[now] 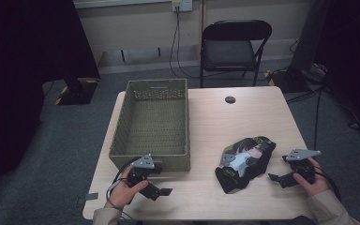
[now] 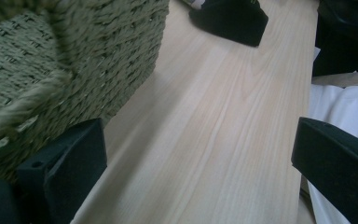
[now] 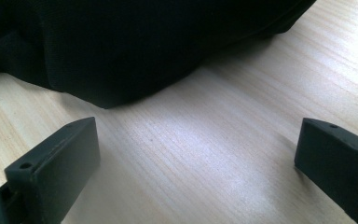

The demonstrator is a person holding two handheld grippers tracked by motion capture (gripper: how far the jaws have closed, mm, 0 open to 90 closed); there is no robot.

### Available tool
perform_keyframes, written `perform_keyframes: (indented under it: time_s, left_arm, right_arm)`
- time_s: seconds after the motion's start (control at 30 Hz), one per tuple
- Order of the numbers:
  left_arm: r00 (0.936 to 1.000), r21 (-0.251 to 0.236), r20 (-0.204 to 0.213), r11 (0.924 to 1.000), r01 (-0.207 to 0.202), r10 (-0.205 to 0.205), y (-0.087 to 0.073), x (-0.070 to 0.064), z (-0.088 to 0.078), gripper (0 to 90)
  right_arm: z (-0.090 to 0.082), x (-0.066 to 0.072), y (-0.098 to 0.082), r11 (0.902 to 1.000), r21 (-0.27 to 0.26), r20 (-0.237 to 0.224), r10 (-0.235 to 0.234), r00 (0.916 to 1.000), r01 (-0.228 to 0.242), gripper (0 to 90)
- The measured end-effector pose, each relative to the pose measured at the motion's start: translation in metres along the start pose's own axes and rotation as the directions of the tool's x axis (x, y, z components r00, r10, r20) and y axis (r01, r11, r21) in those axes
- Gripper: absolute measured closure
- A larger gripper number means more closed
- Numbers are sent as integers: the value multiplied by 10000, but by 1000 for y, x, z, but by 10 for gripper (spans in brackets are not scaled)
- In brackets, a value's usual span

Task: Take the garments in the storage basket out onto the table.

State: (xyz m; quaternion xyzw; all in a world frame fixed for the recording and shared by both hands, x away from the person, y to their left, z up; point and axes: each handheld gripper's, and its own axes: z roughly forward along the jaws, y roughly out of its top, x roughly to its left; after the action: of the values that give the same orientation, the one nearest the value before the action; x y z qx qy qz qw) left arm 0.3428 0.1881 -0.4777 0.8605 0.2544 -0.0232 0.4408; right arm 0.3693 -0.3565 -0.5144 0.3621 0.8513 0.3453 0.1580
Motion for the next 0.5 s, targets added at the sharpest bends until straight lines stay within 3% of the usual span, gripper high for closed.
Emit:
perform_keyframes:
  time_s: [0.23, 0.5]
  left_arm:
    - [9996, 218, -254, 9997, -127, 132, -3, 3, -3, 27]
    - [9996, -31, -260, 10000, -56, 56, -7, 6, -10, 29]
  right_arm:
    - [0, 0, 0, 10000, 0, -1, 1, 10000, -1, 0]
    - [0, 0, 0, 10000, -2, 0, 0, 10000, 0, 0]
